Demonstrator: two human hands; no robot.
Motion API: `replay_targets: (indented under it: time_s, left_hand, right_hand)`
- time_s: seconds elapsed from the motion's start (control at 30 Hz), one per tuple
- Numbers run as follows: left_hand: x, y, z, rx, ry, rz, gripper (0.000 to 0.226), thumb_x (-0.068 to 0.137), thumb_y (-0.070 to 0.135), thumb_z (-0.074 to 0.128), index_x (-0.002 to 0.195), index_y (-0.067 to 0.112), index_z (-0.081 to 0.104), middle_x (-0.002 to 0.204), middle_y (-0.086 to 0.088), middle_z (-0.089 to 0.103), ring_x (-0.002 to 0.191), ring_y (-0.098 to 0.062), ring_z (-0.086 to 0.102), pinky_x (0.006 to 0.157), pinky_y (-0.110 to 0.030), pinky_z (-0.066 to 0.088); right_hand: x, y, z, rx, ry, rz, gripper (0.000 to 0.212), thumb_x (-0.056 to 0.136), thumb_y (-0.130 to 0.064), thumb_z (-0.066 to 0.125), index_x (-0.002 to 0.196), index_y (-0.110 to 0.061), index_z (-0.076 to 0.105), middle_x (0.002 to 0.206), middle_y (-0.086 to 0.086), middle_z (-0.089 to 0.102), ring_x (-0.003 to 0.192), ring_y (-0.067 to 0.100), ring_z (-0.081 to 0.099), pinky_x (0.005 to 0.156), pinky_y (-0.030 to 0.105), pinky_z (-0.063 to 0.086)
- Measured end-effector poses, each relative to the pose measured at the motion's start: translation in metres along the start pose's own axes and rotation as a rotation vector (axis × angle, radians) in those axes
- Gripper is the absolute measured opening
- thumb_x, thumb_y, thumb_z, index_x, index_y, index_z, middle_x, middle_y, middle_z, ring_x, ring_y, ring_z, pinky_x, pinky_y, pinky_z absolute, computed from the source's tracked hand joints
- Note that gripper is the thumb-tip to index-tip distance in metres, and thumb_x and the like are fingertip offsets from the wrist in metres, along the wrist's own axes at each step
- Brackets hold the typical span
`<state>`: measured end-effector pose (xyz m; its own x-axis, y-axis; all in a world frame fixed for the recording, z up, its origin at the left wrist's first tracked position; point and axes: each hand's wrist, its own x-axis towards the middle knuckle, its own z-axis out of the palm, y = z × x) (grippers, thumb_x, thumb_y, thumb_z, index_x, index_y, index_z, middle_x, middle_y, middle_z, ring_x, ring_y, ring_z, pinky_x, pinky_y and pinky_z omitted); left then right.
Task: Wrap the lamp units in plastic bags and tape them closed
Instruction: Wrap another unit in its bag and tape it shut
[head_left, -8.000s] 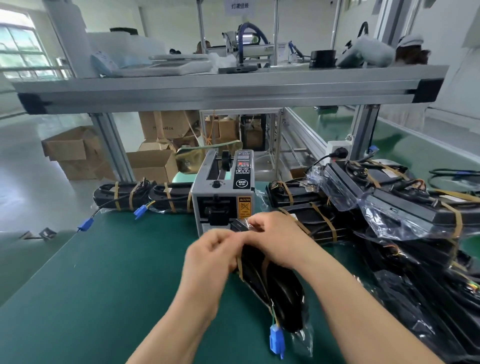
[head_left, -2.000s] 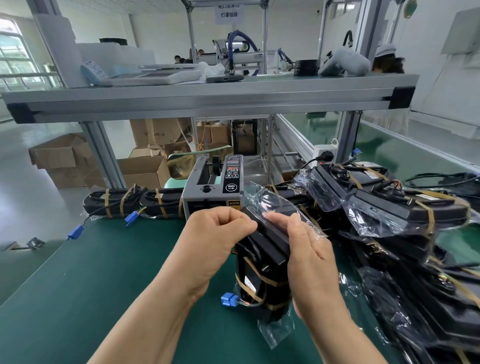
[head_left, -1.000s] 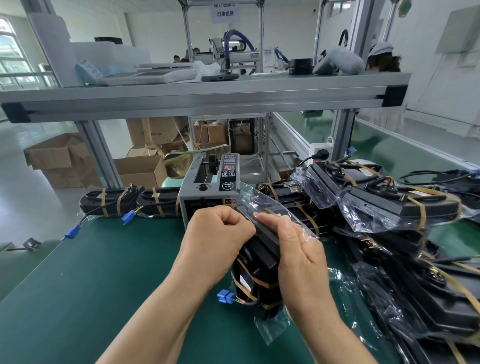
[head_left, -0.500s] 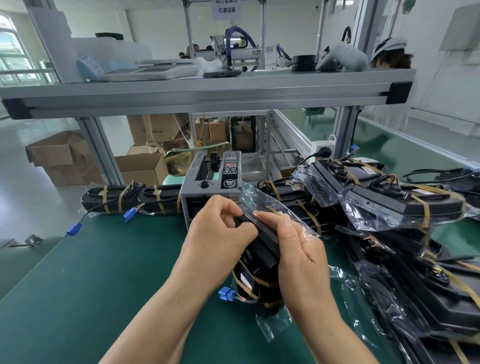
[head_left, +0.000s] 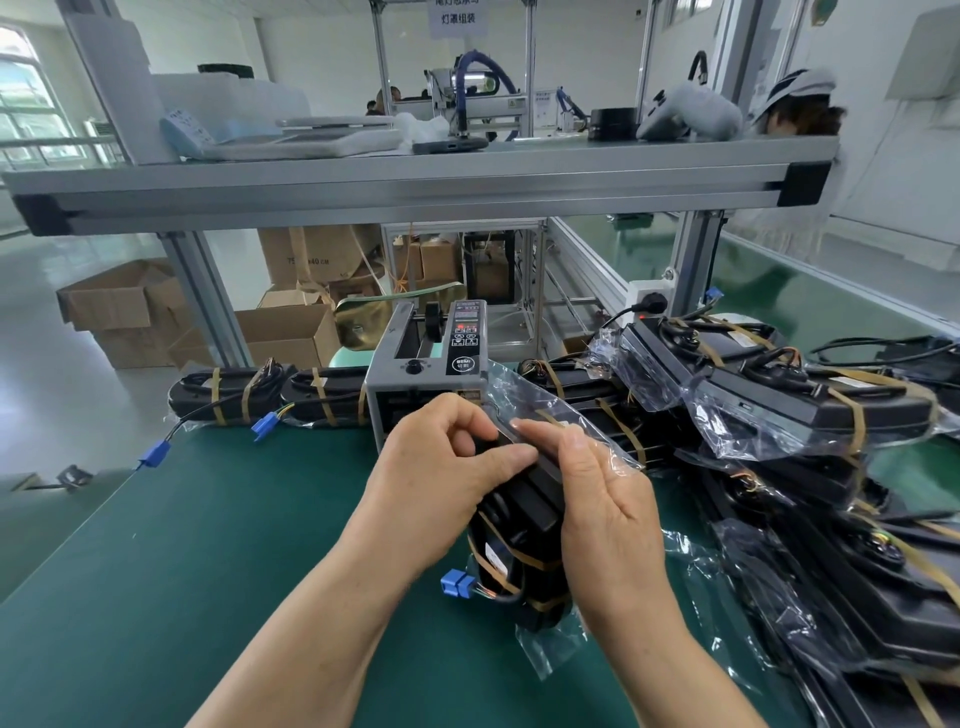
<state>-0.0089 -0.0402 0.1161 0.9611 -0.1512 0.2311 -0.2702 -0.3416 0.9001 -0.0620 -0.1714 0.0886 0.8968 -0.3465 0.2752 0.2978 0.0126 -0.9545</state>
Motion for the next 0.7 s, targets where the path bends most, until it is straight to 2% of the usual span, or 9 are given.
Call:
replay_targets:
  time_s: [0.1,0.23,0.4,0.57,0.7]
  left_hand:
    - [0.002,-0.001,-0.001,-0.062,0.028,-0.014,0.017,0.076,0.031,0.083,0.076,0.027,0.067,0.056,0.012,0.047,0.053,-0.007,0.042,0.054,-0.027,0.040]
    - [0.002,-0.003,0.000,-0.076,0.032,-0.002,0.014,0.083,0.024,0.077,0.075,0.029,0.067,0.055,0.011,0.045,0.053,-0.008,0.040,0.054,-0.027,0.039]
    - [0.003,-0.001,-0.004,-0.117,-0.045,0.001,0.017,0.080,0.018,0.081,0.076,0.027,0.067,0.054,0.015,0.045,0.054,-0.007,0.040,0.057,-0.027,0.040]
    - [0.003,0.002,-0.008,-0.047,-0.100,0.009,0.027,0.069,0.023,0.089,0.081,0.025,0.064,0.057,0.019,0.046,0.051,0.000,0.041,0.052,-0.015,0.041]
    - [0.003,0.006,-0.011,-0.027,-0.174,-0.002,0.040,0.059,0.031,0.093,0.083,0.026,0.062,0.058,0.022,0.045,0.052,0.001,0.041,0.052,-0.014,0.040]
  right_hand:
    - [0.000,-0.001,0.000,-0.004,-0.009,0.000,0.039,0.096,-0.046,0.042,0.099,-0.031,0.078,0.096,-0.010,0.077,0.096,0.008,0.071,0.090,0.043,0.056]
    - [0.000,-0.001,0.000,-0.006,-0.016,-0.013,0.042,0.094,-0.047,0.041,0.100,-0.029,0.078,0.095,-0.011,0.076,0.094,0.007,0.071,0.086,0.035,0.056]
    - [0.001,0.001,-0.002,0.005,-0.014,-0.016,0.041,0.095,-0.049,0.041,0.098,-0.033,0.078,0.095,-0.010,0.077,0.094,0.008,0.072,0.086,0.037,0.056]
    - [0.002,0.003,-0.003,0.020,-0.019,-0.022,0.038,0.096,-0.048,0.040,0.101,-0.038,0.076,0.099,-0.008,0.078,0.099,0.012,0.072,0.089,0.040,0.056]
    - [0.002,0.004,-0.005,0.022,-0.022,-0.031,0.038,0.096,-0.048,0.040,0.100,-0.040,0.077,0.097,-0.008,0.078,0.094,0.011,0.073,0.082,0.035,0.057]
